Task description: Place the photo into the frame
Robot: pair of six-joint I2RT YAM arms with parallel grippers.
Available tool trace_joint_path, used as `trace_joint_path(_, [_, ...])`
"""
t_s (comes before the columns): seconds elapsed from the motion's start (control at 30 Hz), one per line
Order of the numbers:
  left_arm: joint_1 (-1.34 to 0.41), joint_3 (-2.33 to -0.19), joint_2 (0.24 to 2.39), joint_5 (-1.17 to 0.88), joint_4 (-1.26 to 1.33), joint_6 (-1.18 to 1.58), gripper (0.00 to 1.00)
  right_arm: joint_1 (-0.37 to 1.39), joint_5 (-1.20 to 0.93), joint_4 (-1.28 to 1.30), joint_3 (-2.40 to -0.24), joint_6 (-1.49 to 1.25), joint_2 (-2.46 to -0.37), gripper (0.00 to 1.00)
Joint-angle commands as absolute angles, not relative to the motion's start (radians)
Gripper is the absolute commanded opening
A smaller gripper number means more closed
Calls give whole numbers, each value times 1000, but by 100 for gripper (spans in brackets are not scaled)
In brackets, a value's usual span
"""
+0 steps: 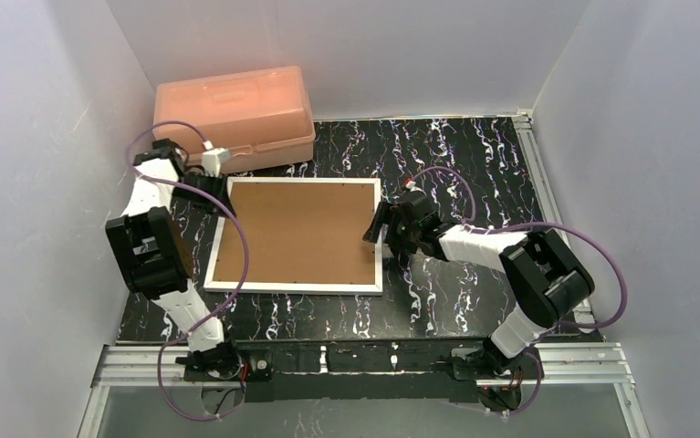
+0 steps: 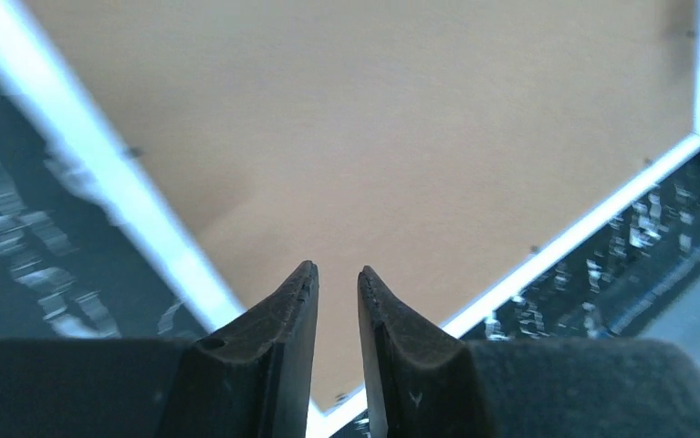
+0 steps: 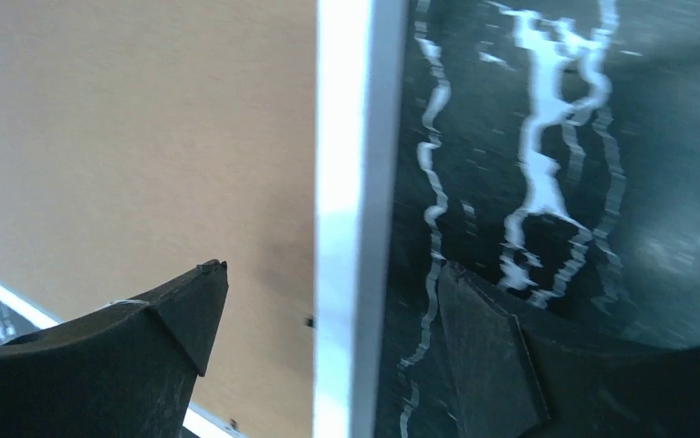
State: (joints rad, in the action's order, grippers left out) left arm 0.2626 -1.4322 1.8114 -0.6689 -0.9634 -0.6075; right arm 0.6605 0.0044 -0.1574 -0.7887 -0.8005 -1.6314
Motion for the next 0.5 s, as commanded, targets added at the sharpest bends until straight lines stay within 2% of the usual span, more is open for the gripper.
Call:
trace_joint_path(0.0, [349, -1507, 1785, -525, -1001, -704, 19, 620, 57, 63, -773, -743, -1562, 92])
trace_joint_path(0.13, [351, -1373, 1754, -311, -786, -710, 12, 615, 122, 117, -805, -709, -1540, 86])
trace_joint_path(0.33, [347, -1222, 1792, -196, -605, -650, 15, 615, 191, 213, -880, -659, -1568, 70])
trace_joint_path(0.47, [331, -1173, 1809, -218, -576, -640, 17, 615, 179, 199, -893, -658, -1600, 67])
